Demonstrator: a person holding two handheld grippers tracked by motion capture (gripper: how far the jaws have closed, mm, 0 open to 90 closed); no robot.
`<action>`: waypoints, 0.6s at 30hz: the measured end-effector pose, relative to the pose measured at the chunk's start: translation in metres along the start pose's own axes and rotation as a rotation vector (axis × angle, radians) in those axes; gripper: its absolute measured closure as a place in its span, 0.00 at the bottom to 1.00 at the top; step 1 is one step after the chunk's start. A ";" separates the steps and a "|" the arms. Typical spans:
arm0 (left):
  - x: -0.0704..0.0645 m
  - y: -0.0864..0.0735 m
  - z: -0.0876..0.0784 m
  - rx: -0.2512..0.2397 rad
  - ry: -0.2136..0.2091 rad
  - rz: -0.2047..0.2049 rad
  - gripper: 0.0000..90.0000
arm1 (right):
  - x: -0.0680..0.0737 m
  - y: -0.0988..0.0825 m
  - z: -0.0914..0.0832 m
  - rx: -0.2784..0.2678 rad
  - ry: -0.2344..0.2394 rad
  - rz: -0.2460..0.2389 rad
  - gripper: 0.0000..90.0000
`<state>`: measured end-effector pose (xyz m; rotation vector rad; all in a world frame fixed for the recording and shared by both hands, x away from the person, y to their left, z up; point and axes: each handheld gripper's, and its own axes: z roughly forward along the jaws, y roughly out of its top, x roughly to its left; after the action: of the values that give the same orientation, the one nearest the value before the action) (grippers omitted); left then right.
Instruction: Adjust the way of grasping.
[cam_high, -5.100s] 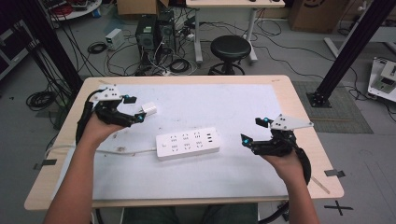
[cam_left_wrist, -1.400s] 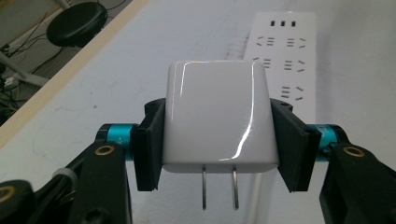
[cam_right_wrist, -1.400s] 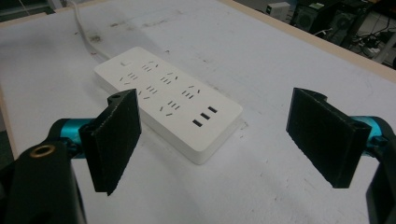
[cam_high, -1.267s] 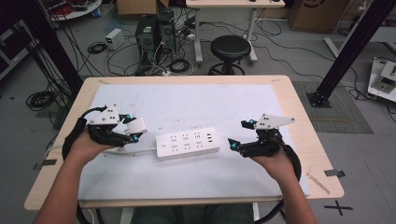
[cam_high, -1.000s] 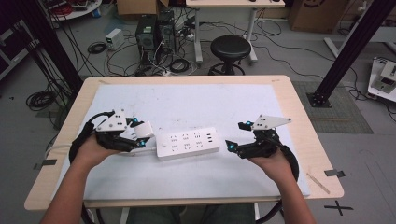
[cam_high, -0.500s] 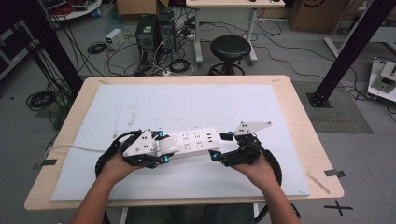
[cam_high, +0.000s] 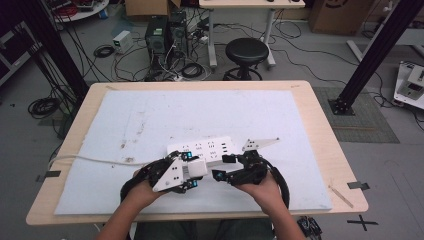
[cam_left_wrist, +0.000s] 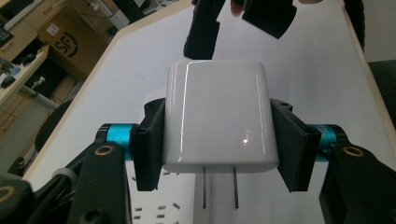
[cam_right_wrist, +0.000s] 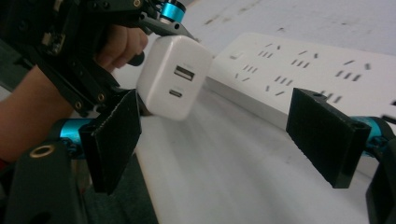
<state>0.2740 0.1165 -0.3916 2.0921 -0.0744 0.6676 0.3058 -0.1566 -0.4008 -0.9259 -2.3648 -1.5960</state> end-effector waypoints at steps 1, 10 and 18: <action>-0.002 0.001 0.001 -0.001 0.006 0.012 0.47 | 0.000 -0.001 0.002 -0.005 0.012 0.012 0.20; -0.010 0.007 0.004 -0.013 0.047 0.067 0.47 | 0.002 -0.003 0.012 -0.032 0.070 0.063 0.21; -0.016 0.013 0.008 -0.023 0.055 0.107 0.47 | 0.001 -0.005 0.024 -0.034 0.152 0.089 0.33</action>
<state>0.2600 0.0997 -0.3925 2.0569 -0.1631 0.7849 0.3074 -0.1363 -0.4144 -0.8693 -2.1717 -1.6160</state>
